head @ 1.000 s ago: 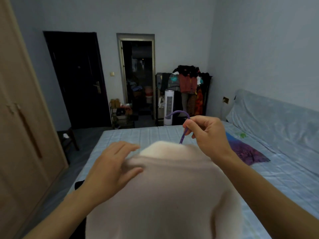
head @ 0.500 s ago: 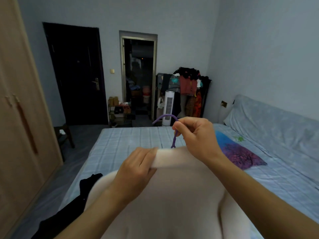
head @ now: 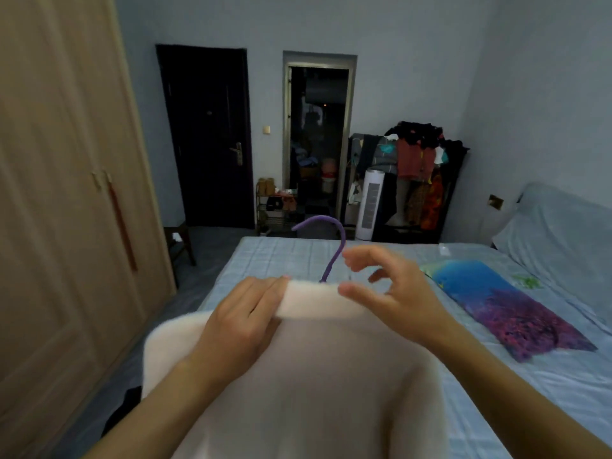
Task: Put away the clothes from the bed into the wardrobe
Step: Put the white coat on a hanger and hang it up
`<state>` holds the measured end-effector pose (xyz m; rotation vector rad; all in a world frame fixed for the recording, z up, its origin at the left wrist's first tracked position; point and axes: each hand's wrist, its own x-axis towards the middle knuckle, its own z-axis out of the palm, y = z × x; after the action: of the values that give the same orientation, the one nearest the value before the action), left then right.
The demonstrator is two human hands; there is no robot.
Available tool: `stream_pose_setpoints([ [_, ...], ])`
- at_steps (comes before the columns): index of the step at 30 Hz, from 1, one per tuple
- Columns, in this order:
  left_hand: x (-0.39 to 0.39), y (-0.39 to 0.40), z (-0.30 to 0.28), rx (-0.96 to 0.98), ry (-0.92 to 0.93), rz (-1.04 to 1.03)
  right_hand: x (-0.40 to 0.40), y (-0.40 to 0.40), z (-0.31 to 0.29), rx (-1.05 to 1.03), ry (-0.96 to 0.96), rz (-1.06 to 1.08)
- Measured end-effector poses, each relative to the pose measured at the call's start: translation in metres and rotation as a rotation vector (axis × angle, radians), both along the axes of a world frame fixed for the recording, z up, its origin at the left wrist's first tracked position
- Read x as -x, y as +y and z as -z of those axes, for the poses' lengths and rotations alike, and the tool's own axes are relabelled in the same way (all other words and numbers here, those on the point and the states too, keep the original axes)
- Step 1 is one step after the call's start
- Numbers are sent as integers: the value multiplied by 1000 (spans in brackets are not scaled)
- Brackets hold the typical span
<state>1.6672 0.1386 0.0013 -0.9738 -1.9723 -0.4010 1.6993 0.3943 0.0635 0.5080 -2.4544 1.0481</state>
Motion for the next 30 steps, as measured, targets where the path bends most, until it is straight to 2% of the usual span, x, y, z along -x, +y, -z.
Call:
stream_pose_setpoints([
  [2,1,-11,-7,26,2,-69,7,15,20,-189,-17,-27],
  [4,-1,-21,-18,38,20,-144,20,23,39,-265,29,-30],
  [7,-11,-30,-30,35,44,-244,46,14,60,-186,204,-50],
  [14,-70,-73,-42,3,70,-539,74,-66,58,90,463,-309],
  [22,-171,-151,-73,-74,114,-822,39,-185,6,165,513,-630],
  [26,-227,-206,-78,-107,138,-900,10,-247,-16,32,584,-814],
  [30,-282,-265,-78,-159,132,-984,-35,-323,-25,22,496,-960],
])
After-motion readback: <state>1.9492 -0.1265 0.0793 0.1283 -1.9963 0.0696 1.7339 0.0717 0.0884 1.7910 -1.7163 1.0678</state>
